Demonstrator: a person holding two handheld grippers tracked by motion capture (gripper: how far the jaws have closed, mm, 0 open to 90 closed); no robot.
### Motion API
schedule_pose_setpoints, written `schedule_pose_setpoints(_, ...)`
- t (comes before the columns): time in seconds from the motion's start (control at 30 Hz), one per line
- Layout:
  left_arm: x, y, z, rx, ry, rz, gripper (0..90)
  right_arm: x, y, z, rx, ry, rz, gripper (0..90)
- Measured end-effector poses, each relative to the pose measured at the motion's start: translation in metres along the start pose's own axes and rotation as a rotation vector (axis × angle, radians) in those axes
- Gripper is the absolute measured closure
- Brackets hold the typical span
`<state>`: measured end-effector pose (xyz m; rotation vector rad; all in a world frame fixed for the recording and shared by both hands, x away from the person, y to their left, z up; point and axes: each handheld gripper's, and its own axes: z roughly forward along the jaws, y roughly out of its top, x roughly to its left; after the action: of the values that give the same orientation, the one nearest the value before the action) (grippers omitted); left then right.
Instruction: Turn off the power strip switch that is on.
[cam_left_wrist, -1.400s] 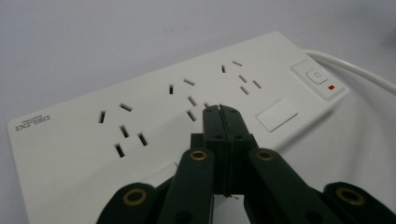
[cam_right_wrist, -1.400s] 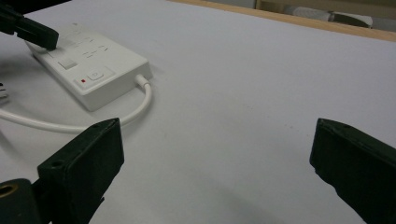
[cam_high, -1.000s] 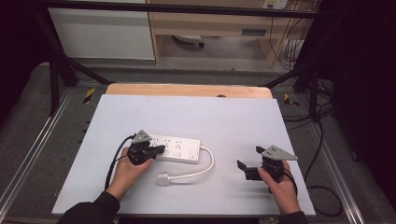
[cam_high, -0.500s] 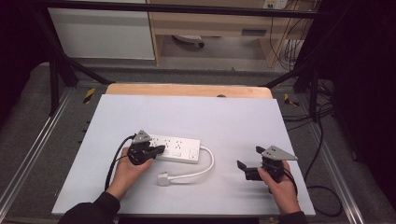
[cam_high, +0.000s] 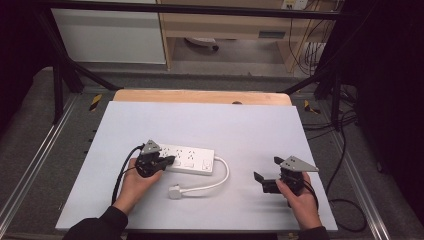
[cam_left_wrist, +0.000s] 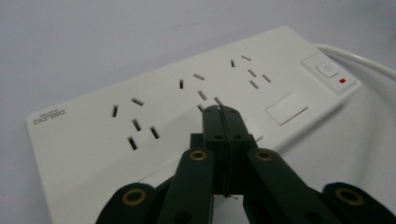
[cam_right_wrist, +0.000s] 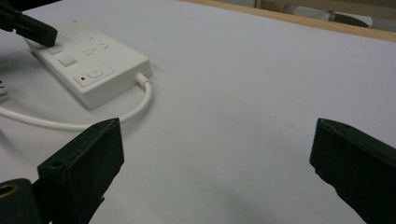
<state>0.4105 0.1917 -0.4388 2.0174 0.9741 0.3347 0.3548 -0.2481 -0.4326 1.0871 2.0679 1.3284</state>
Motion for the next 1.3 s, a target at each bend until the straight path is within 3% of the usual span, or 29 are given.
schedule_pose_setpoints(0.9, -0.0017, -0.0020, 0.0021, -0.038, -0.009, 0.002, 90.0, 0.0000, 0.0002, 0.0001, -0.001, 0.001, 0.001, 3.4)
schedule_pose_setpoints(1.3, -0.0028, 0.0001, -0.0010, -0.092, -0.035, -0.011, 90.0, 0.0005, 0.0001, 0.0005, 0.003, 0.002, -0.001, 3.4)
